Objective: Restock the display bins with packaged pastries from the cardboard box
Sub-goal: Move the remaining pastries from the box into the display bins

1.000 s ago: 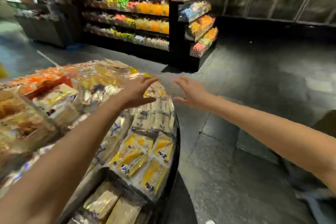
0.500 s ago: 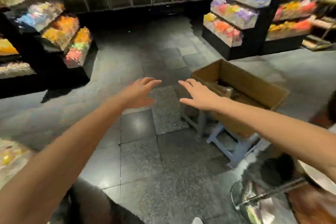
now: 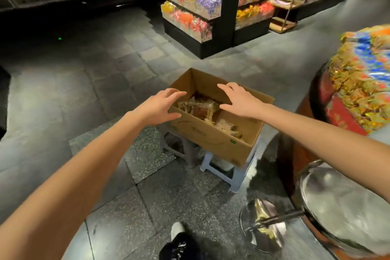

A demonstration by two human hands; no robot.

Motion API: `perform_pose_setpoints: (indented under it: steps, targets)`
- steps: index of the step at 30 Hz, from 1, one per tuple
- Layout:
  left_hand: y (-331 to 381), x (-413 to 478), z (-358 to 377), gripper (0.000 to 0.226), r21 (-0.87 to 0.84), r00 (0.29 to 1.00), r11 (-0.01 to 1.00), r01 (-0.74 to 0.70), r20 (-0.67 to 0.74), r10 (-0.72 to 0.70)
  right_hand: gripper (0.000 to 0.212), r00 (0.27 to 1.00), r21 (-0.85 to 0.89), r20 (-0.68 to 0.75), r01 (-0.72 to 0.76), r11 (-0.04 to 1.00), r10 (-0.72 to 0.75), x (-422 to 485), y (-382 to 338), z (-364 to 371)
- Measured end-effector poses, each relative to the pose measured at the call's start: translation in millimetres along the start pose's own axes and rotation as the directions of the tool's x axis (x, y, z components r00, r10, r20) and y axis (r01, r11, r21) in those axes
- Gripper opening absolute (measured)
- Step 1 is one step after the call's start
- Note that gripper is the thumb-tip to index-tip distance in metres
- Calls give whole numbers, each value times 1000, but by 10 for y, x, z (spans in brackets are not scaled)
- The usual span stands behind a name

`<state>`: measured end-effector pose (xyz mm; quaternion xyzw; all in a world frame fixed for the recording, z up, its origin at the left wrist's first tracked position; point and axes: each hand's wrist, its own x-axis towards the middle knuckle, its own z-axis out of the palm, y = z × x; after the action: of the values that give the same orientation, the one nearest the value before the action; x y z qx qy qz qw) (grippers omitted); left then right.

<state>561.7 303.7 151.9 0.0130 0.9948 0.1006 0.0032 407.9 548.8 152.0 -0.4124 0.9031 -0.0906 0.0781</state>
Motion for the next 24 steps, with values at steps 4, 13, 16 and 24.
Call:
perform_pose_setpoints:
  steps: [4, 13, 16, 24]
  targets:
    - [-371, 643, 138, 72, -16, 998, 999, -28, 62, 29, 71, 998, -4, 35, -56, 998, 56, 518, 279, 121]
    - [-1428, 2221, 367, 73, 54, 954, 989, -140, 275, 120, 71, 963, -15, 205, -176, 984, 176, 1772, 721, 476]
    - [-1626, 2654, 444, 72, 24, 941, 990, -141, 312, 127, 70, 951, 10, 218, -229, 973, 221, 2077, 902, 542]
    - [-2073, 3236, 1145, 69, -101, 896, 994, -42, 437, 83, 70, 911, 10, 330, -266, 964, 248, 2762, 1362, 933]
